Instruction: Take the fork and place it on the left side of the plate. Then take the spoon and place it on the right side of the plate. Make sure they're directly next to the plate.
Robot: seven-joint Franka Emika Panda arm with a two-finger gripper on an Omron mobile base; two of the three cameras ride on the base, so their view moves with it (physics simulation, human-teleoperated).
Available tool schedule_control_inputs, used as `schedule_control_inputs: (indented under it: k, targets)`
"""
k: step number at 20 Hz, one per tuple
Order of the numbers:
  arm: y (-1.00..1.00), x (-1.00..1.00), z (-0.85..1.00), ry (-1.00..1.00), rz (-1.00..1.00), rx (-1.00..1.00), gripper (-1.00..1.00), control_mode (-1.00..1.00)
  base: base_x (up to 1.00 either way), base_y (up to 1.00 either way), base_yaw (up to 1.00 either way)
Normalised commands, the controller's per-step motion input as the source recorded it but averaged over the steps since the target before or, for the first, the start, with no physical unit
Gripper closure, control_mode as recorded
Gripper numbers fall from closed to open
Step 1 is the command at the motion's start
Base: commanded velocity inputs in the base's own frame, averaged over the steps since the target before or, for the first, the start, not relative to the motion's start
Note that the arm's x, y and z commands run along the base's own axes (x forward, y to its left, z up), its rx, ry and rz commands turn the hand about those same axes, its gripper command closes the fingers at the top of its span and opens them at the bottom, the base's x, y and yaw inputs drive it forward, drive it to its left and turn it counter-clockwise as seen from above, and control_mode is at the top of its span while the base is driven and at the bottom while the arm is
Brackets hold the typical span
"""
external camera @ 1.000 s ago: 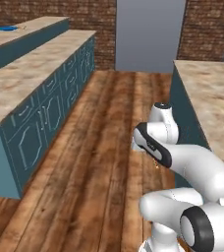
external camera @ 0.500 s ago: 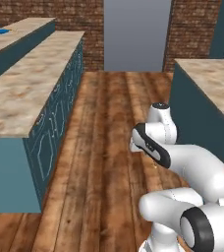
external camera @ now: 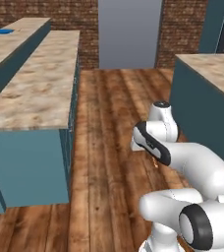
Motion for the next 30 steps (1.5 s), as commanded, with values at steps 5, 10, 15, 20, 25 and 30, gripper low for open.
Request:
schedule_control_inputs:
  k: [5,10,15,20,25,30]
  targets:
    - [0.0,0.0,0.0,0.0,0.0,0.0,1.0,1.0,-0.25,1.0,-0.1]
    - [0.0,0.0,0.0,0.0,0.0,0.0,1.0,1.0,0.09,1.0,0.0]
    - [0.0,0.0,0.0,0.0,0.0,0.0,1.0,1.0,0.22,1.0,0.0]
    - [0.0,0.0,0.0,0.0,0.0,0.0,1.0,1.0,0.2,1.0,0.0]
    - [0.0,0.0,0.0,0.0,0.0,0.0,1.0,1.0,0.24,1.0,0.0]
    - [0.0,0.0,0.0,0.0,0.0,0.0,1.0,1.0,0.24,1.0,0.0]
